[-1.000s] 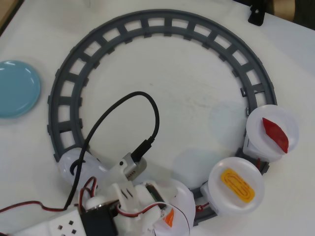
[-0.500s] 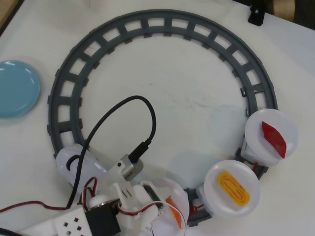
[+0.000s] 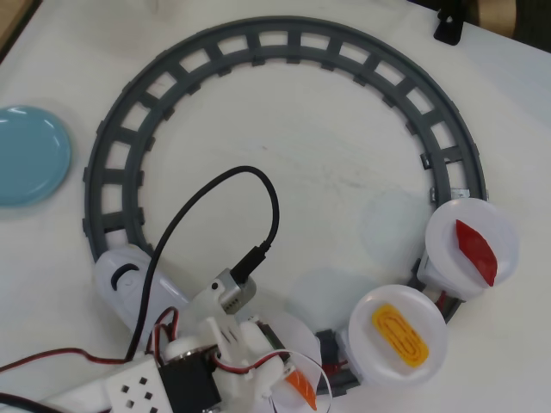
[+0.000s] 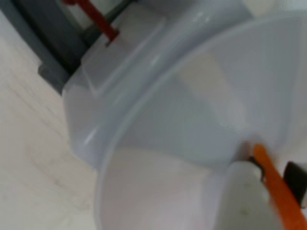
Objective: Pick up the sushi from the Shinkansen and put it on the blue dish
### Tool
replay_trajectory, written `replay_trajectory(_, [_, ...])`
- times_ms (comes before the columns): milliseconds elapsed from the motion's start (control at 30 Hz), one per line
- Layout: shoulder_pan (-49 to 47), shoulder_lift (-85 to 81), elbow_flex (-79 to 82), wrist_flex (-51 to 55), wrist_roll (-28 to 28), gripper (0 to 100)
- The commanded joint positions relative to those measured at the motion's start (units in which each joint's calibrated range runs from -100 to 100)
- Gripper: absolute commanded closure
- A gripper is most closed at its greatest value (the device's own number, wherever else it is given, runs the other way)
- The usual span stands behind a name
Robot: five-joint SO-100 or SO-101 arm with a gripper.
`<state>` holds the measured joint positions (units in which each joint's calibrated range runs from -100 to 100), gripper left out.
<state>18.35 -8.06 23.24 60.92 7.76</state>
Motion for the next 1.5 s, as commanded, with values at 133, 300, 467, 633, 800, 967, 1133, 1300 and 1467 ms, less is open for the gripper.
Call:
replay_trajectory(133, [-3.2,-0.7,-20.1,9.9,1.1,97])
replay_trajectory(300, [-11.3,-0.7,-35.9,20.7,1.1,97])
replay_trajectory(467, [-24.9,-0.7,-43.3,28.9,1.1,97])
replay_trajectory(633, [-40.4,-0.7,-43.4,31.8,-0.8,97])
replay_trajectory(800, [-55.9,0.3,-41.0,31.0,-2.7,97])
replay_trajectory(967, [-66.7,2.0,-31.0,22.1,-3.2,97])
replay_trajectory(1133, [-72.1,10.8,-27.1,15.1,-3.2,97])
replay_trajectory(1300, [-76.5,17.6,-27.4,10.0,-2.9,97])
replay_trajectory(1467, [-79.0,21.8,-29.4,5.3,-2.9,97])
